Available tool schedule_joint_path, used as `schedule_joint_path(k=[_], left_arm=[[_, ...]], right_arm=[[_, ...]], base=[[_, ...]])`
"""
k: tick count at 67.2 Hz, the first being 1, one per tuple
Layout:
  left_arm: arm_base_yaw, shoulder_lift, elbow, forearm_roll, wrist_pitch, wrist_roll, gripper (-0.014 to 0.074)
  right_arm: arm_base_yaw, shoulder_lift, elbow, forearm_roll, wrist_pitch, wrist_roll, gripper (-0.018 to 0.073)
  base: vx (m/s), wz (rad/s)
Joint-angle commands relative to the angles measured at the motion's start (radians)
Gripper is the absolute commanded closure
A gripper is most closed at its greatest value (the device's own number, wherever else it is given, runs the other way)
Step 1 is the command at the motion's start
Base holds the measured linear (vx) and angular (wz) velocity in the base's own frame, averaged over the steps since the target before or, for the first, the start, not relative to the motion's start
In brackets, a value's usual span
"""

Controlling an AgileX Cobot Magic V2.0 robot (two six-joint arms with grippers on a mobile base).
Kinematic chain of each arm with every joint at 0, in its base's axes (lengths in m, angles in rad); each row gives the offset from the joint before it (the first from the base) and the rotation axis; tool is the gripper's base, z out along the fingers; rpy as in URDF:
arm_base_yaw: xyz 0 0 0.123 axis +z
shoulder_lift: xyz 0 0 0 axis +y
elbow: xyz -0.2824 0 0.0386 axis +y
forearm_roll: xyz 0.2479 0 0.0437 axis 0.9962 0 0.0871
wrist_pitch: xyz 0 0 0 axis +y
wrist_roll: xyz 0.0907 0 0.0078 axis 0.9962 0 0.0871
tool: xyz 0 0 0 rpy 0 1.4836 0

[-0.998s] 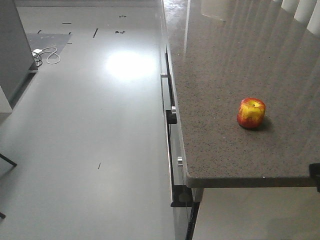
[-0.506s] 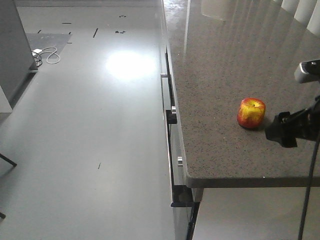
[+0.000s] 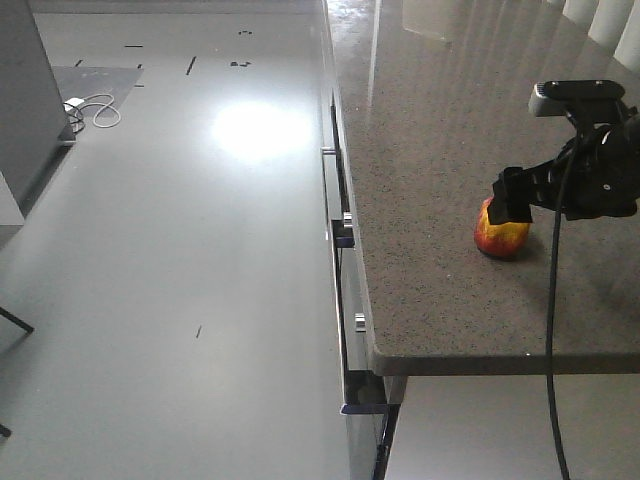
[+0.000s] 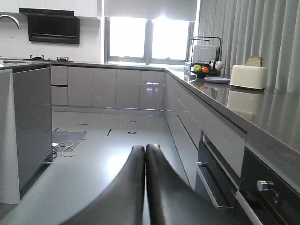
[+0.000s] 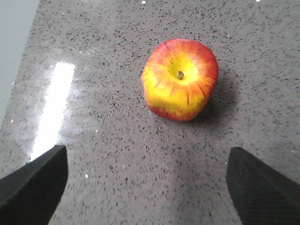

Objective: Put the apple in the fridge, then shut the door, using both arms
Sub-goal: 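Lower the right gripper over the apple and close on it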

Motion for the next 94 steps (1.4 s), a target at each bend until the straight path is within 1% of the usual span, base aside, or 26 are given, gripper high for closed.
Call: schedule_joint_path(k=[1, 9, 17, 21, 27, 36, 53, 59, 76, 86, 94], left_arm=[[0.000, -0.014, -0.015, -0.001, -0.069, -0.011, 0.0603], [0.000, -0.014, -0.015, -0.001, -0.069, -0.011, 0.0603], [0.000, -0.014, -0.015, -0.001, -0.069, -0.011, 0.0603], [0.000, -0.014, -0.015, -0.001, -0.069, -0.011, 0.0603], [0.000, -0.014, -0.015, -0.001, -0.069, -0.011, 0.0603], [0.000, -0.014, -0.015, -0.001, -0.069, -0.011, 0.0603], [0.000, -0.014, -0.015, -0.001, -0.069, -0.011, 0.0603], [0.000, -0.014, -0.015, -0.001, -0.069, -0.011, 0.0603], [0.000, -0.014, -0.015, -0.001, -0.069, -0.011, 0.0603], [0.000, -0.014, -0.015, -0.001, -0.069, -0.011, 0.0603], [0.000, -0.014, -0.015, -0.001, -0.069, -0.011, 0.0603]], right_arm=[[-0.007, 0.023, -0.079, 0.000, -0.021, 0.013, -0.0084], [-0.007, 0.094, -0.136, -0.013, -0.018, 0.048, -0.0080], [-0.007, 0.161, -0.195, -0.101, 0.000, 0.109, -0.0075], [-0.007, 0.188, -0.219, -0.128, 0.003, 0.124, -0.0073], [-0.007, 0.228, -0.252, -0.118, 0.004, 0.123, -0.0071], [-0.007, 0.275, -0.292, -0.076, 0.004, 0.114, -0.0066], [-0.007, 0.349, -0.337, -0.078, -0.002, 0.112, -0.0035], [-0.007, 0.352, -0.337, -0.079, 0.003, 0.112, 0.0021], [-0.007, 0.341, -0.337, -0.078, 0.022, 0.096, 0.0244], [-0.007, 0.297, -0.337, -0.061, 0.040, 0.110, 0.0342], [-0.007, 0.239, -0.337, -0.027, 0.095, 0.102, 0.0404]], base=[[0.00, 0.00], [0.00, 0.00], [0.00, 0.00], [0.00, 0.00], [0.00, 0.00], [0.00, 0.00], [0.00, 0.00], [0.00, 0.00], [0.00, 0.00], [0.00, 0.00], [0.00, 0.00]])
